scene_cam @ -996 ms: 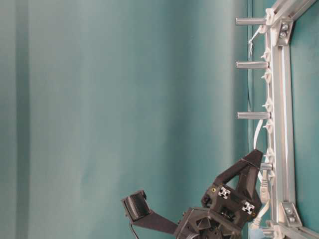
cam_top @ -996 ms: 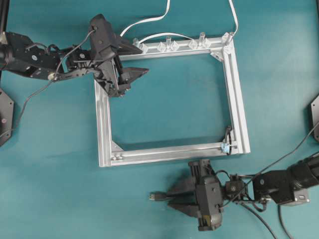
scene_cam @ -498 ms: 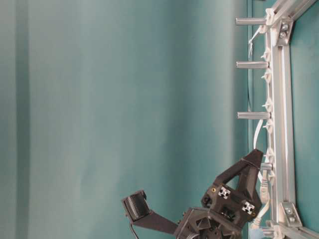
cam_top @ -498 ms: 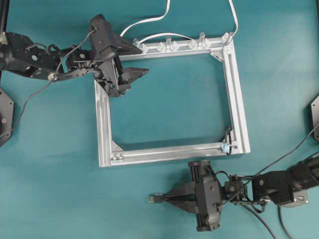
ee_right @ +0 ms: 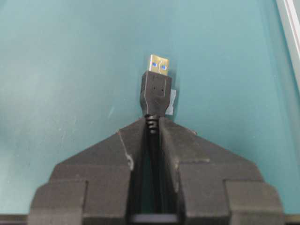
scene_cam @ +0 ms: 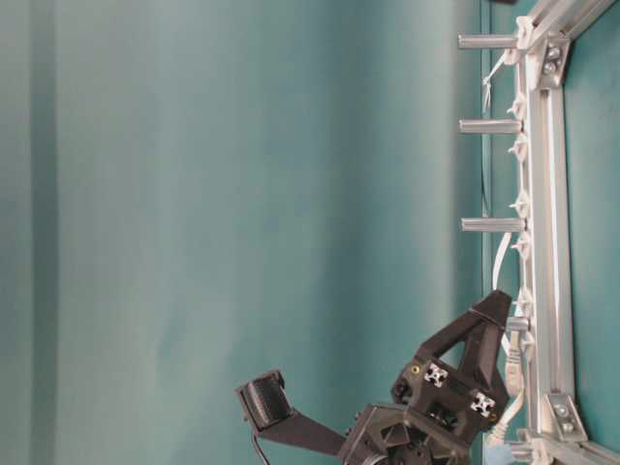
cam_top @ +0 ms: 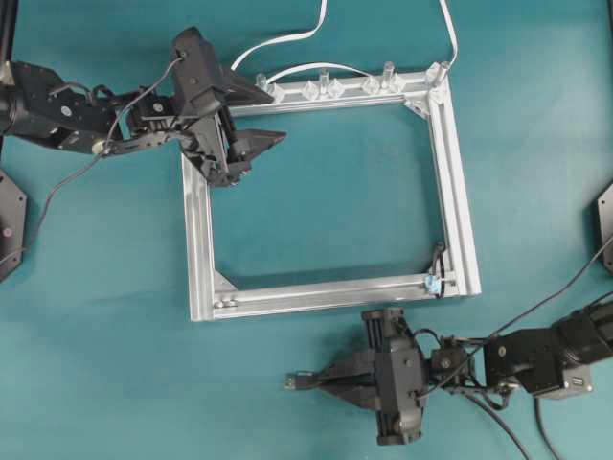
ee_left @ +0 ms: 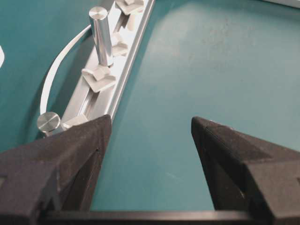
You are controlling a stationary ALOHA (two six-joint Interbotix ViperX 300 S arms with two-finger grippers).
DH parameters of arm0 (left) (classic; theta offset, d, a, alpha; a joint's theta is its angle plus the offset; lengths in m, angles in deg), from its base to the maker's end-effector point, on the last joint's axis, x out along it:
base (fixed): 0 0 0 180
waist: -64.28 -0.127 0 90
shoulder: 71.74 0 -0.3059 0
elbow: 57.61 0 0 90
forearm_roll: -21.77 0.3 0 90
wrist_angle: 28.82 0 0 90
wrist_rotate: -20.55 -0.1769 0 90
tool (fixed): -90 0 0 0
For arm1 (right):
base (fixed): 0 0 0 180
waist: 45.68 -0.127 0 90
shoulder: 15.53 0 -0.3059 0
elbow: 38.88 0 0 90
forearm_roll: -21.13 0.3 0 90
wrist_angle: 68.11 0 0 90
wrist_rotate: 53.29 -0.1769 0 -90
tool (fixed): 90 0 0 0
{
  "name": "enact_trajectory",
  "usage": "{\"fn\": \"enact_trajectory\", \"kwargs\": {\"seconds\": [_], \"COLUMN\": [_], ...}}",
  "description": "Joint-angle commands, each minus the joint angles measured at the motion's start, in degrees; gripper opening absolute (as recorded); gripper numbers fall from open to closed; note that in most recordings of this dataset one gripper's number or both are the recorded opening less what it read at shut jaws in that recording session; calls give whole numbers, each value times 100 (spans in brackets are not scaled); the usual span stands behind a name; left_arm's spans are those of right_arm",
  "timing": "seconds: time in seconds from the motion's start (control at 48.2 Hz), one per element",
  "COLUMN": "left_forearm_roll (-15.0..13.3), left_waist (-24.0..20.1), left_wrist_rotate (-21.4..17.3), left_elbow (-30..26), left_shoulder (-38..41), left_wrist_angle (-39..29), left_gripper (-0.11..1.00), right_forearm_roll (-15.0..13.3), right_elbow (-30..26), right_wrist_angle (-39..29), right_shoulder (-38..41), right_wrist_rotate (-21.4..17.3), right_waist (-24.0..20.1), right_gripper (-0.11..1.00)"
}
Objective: Insert the wire through the string loop located on the right side.
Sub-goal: 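Grasp the black USB cable just behind the plug with the right gripper, then lift the USB cable and carry it right, away from the frame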
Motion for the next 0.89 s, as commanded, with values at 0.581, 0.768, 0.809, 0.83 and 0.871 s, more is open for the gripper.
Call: {"fn": "enact_trajectory", "kwargs": {"seconds": [0.581,0.768,0.809,0.83,0.871], "left_forearm_roll": [18,18,18,18,18], "left_waist": [0,0,0,0,0], "left_wrist_rotate": [18,18,18,18,18], "left_elbow": [-105,-105,-105,-105,-105], "left_shoulder": [-149,-149,-149,-149,-149], "left_wrist_angle": [18,18,18,18,18], "left_gripper": [73,73,73,73,73], "right_forearm_roll": [18,18,18,26,26], "right_elbow": [229,202,202,193,193], "right_wrist_angle": [-747,-993,-1011,-1011,-1028], "right_shoulder": [-1107,-1195,-1213,-1213,-1222], "right_wrist_rotate": [316,483,483,483,483], "right_waist": [448,466,466,466,475], "right_gripper": [12,12,12,12,12]}}
